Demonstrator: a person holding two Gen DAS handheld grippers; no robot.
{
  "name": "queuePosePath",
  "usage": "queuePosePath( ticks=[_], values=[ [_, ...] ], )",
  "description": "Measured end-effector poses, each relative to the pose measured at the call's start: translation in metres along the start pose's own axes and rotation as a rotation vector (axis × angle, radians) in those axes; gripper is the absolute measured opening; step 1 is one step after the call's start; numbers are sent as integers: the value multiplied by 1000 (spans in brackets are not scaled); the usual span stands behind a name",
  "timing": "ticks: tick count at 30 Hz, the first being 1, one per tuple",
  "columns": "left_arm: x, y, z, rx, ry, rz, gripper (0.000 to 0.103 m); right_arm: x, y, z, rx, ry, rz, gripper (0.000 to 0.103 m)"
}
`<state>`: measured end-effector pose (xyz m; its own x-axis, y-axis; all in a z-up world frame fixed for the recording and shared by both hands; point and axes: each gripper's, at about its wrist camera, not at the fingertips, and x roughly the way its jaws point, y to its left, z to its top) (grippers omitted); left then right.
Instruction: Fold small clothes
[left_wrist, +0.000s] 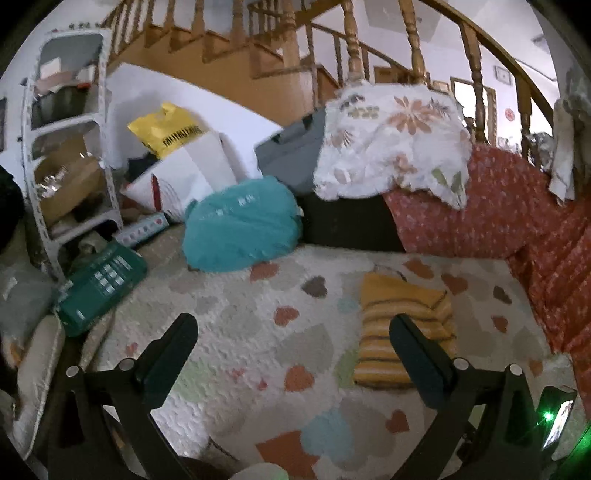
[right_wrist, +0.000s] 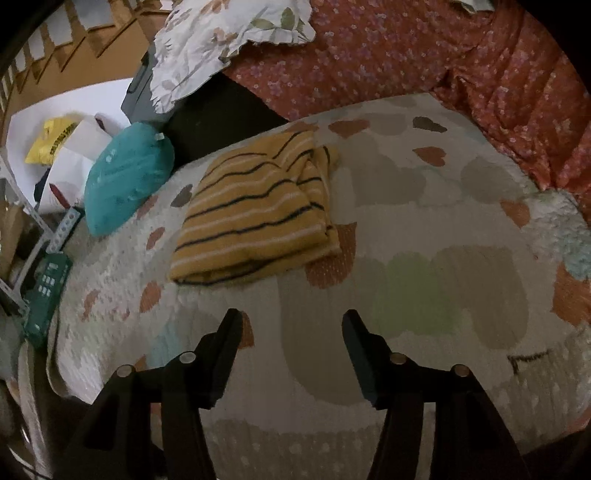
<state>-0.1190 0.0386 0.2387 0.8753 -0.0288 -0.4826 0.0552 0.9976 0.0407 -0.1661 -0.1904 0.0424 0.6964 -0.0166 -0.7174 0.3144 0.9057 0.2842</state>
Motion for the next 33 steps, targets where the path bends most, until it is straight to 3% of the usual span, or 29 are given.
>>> queuePosePath(
  ticks=[6, 14, 33],
  values=[
    [20, -19, -35, 32, 165, -54, 103, 2, 1, -7, -20, 7, -31, 70],
    [41, -50, -69, 116, 294, -91, 103, 12, -11, -2, 35, 28, -23, 72],
    [62, -64, -87, 146, 386, -104, 103, 35, 1, 0, 28, 72, 3, 74]
  ],
)
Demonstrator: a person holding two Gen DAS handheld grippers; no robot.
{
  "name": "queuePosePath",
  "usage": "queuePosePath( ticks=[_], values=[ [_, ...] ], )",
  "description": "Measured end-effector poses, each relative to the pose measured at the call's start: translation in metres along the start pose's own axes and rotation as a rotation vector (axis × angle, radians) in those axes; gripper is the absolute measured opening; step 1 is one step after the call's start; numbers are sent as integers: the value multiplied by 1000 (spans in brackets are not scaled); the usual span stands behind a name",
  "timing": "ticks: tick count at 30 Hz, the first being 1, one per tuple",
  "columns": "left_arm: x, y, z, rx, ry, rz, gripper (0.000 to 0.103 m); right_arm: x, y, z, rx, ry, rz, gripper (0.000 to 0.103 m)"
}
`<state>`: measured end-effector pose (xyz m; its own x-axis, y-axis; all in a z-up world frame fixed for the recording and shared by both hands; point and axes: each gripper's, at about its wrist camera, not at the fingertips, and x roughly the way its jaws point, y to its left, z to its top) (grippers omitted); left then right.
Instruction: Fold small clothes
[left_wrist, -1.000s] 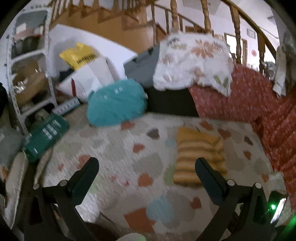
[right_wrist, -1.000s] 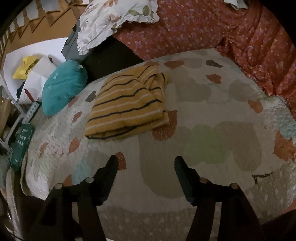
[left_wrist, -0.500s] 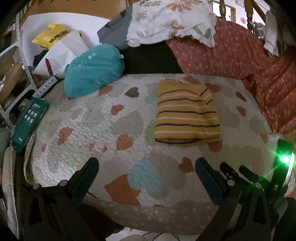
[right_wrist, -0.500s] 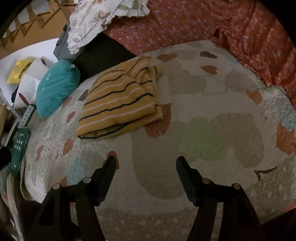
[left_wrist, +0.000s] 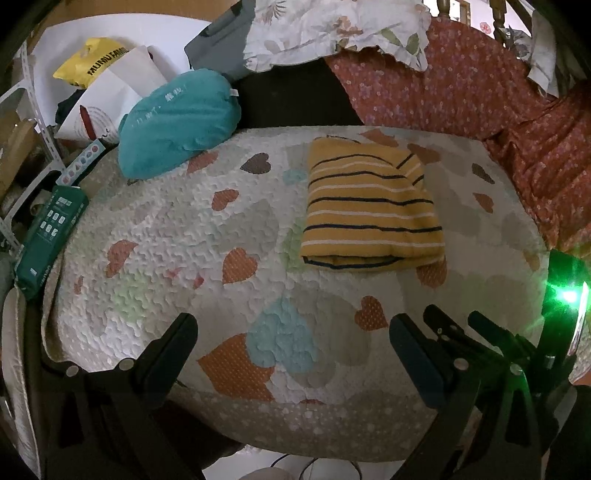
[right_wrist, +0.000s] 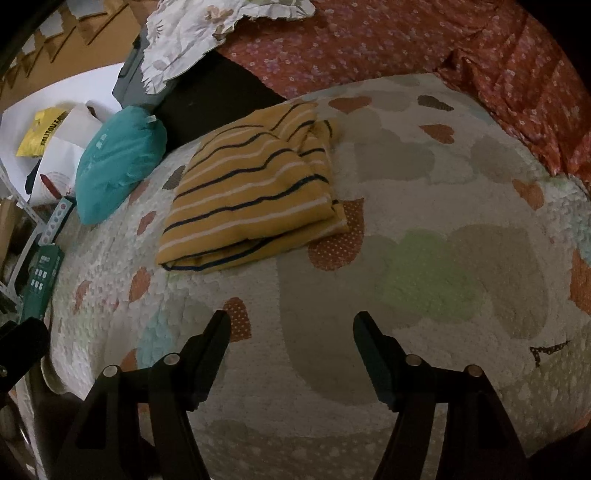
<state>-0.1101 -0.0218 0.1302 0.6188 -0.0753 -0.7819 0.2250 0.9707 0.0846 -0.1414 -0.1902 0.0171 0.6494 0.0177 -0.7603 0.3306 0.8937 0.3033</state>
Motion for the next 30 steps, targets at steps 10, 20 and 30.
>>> queuePosePath(
  ticks=[10, 20, 30],
  values=[
    [7, 0, -3, -5, 28, -16, 103, 3, -5, 2, 16, 8, -9, 75],
    [14, 2, -8, -24, 60, -25, 103, -2, -5, 2, 2, -22, -61, 75],
    [21, 4, -12, -40, 87, -35, 103, -13, 4, 4, -59, -86, -130, 78]
  ],
)
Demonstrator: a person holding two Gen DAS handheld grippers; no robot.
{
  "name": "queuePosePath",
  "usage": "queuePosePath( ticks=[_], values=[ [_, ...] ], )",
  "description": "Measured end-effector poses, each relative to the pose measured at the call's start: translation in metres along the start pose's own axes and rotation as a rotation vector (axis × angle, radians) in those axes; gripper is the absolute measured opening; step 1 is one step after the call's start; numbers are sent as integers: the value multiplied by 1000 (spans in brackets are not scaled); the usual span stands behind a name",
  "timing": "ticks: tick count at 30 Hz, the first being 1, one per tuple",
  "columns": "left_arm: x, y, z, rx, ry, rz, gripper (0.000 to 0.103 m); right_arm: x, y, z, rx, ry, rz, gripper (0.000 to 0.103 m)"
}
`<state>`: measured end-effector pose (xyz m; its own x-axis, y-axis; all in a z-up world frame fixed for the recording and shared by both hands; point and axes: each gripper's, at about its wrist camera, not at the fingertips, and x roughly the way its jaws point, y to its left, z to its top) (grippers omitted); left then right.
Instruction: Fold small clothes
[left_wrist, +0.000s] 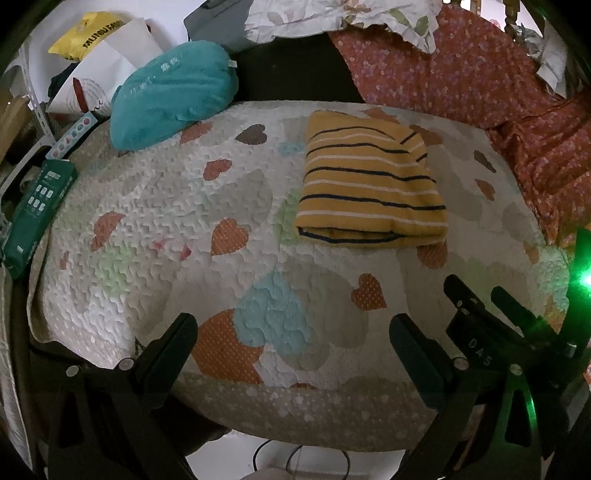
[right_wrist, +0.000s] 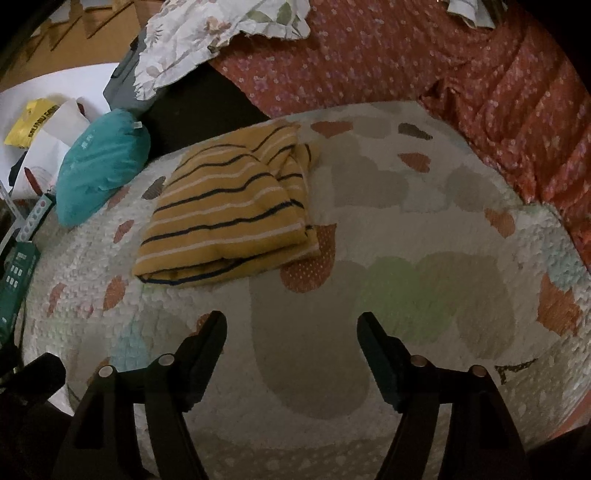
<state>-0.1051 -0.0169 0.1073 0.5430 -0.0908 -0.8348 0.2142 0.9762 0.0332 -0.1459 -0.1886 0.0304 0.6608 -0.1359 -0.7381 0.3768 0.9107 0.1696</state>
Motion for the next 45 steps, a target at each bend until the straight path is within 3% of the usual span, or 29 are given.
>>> queuePosePath(
  ticks=[45],
  values=[
    [19, 2, -7, -35, 78, -15, 103, 6, 11, -1, -37, 24, 2, 83]
  ],
)
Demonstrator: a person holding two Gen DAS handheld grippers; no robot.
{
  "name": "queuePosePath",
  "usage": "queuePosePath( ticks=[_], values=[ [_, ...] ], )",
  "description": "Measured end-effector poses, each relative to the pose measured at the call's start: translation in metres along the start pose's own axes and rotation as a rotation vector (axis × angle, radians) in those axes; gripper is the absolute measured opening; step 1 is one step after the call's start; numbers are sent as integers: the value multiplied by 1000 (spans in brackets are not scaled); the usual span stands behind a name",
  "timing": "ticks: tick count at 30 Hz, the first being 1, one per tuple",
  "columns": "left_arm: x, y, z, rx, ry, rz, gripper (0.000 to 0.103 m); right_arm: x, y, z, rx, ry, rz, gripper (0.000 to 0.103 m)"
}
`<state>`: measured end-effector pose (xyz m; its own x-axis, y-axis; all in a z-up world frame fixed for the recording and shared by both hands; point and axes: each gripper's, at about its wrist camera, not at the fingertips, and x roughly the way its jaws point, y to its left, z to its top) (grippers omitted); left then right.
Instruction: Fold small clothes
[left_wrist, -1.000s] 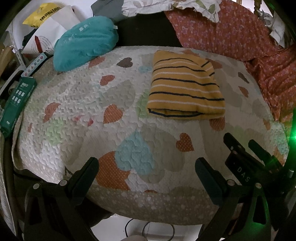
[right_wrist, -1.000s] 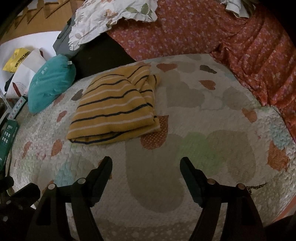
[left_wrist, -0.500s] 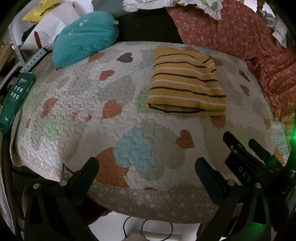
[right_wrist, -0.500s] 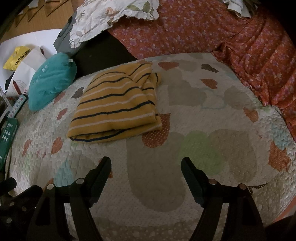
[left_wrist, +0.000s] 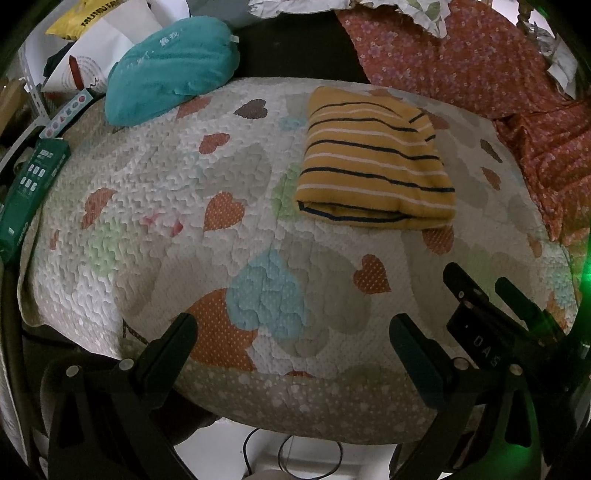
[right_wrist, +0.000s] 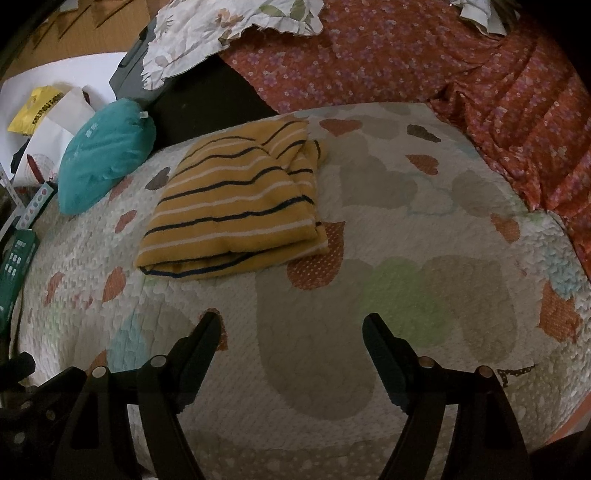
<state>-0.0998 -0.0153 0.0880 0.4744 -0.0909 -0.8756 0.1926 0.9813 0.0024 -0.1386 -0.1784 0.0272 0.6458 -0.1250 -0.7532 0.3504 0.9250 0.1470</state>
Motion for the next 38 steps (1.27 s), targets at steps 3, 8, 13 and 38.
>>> queuePosePath(
  ticks=[3, 8, 13, 38],
  values=[
    [2, 1, -1, -6, 9, -1, 103, 0, 0, 0, -4, 0, 3, 84],
    [4, 4, -1, -19, 18, 0, 103, 0, 0, 1, 0, 1, 1, 84],
    [4, 4, 0, -19, 19, 0, 103, 0, -1, 2, 3, 0, 1, 84],
    [9, 11, -6, -43, 42, 20, 103, 2, 5, 2, -33, 3, 6, 84]
  ],
)
